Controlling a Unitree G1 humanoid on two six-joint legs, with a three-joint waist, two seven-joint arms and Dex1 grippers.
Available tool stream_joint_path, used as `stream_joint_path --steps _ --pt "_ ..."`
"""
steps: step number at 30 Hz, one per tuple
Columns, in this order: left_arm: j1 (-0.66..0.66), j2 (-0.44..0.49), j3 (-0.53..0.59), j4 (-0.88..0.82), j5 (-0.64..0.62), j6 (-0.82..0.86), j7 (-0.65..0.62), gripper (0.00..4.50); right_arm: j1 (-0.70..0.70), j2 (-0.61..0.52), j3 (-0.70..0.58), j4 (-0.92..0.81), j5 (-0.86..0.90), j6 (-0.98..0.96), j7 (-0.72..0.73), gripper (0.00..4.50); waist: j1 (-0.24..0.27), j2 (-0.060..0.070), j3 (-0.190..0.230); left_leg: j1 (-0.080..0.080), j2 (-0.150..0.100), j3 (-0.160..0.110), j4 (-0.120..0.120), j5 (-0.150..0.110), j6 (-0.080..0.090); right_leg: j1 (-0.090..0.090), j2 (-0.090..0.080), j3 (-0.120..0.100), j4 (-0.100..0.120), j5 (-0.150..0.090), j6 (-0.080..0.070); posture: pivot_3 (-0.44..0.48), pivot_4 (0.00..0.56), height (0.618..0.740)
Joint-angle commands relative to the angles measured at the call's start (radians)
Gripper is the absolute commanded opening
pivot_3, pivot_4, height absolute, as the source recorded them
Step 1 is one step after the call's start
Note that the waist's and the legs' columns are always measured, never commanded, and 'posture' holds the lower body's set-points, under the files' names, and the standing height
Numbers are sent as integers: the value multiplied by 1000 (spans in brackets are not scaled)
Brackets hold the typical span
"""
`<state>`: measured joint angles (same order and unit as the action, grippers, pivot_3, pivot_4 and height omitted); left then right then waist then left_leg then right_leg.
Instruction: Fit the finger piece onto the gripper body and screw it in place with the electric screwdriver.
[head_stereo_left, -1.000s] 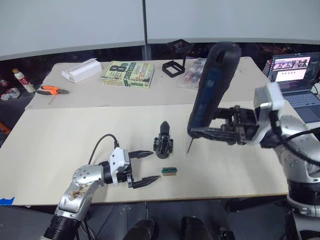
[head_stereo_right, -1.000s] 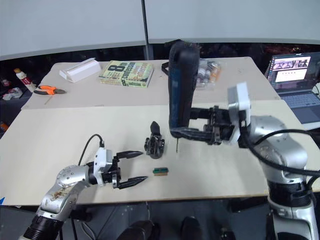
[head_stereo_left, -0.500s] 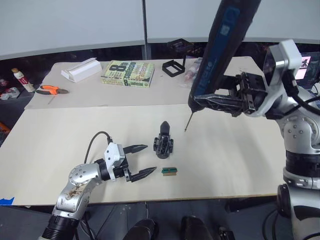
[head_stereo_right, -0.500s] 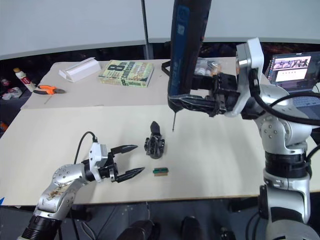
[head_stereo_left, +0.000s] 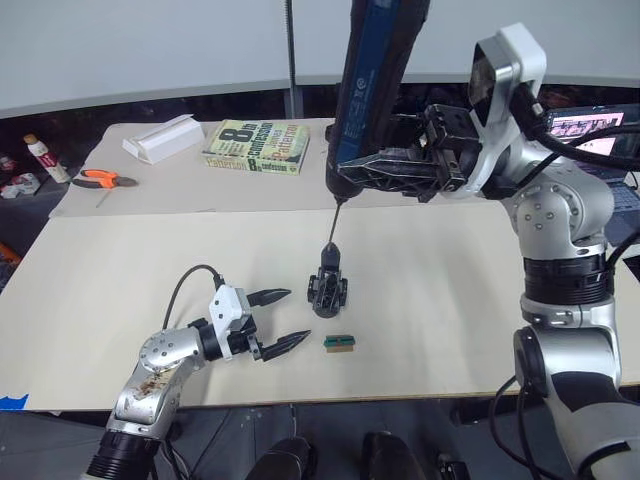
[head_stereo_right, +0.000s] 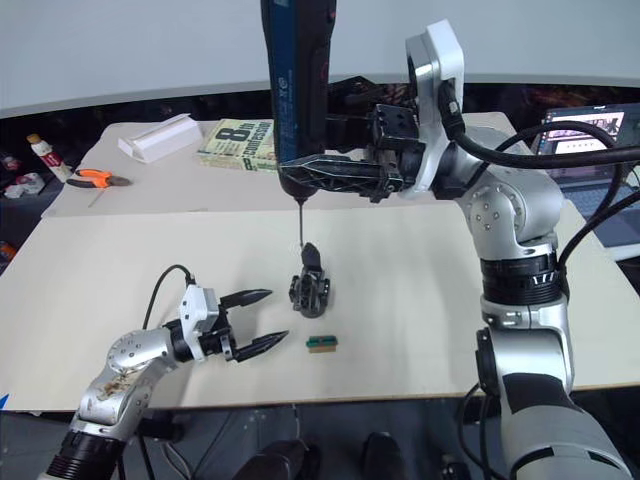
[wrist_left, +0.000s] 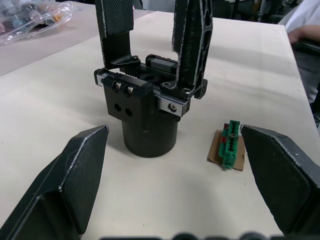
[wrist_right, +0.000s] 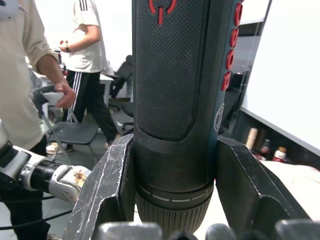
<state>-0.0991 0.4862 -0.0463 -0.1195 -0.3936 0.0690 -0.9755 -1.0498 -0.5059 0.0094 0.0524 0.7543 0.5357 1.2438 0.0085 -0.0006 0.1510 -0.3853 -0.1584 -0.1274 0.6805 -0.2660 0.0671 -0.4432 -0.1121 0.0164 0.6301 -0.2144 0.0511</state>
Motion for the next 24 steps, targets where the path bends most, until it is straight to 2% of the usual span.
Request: stream_joint_path --steps 1,12,24 --pt "6 -6 10 -23 -4 -10 12 4500 -38 20 -5 -9 -2 2 5 1863 -1 0 0 0 0 0 0 0 0 0 0 0 0 0 0 0 150 740" --pt "11 -15 4 -25 0 -13 23 4500 3 110 54 3 -79 -14 -21 1863 -8 0 0 0 0 0 0 0 0 -2 0 0 1 0 0 0 150 740" --pt "5 -26 3 -6 12 -27 25 4500 59 129 94 10 -166 -71 16 1863 -18 0 0 -2 0 0 0 0 0 -4 0 0 2 0 0 0 150 740"
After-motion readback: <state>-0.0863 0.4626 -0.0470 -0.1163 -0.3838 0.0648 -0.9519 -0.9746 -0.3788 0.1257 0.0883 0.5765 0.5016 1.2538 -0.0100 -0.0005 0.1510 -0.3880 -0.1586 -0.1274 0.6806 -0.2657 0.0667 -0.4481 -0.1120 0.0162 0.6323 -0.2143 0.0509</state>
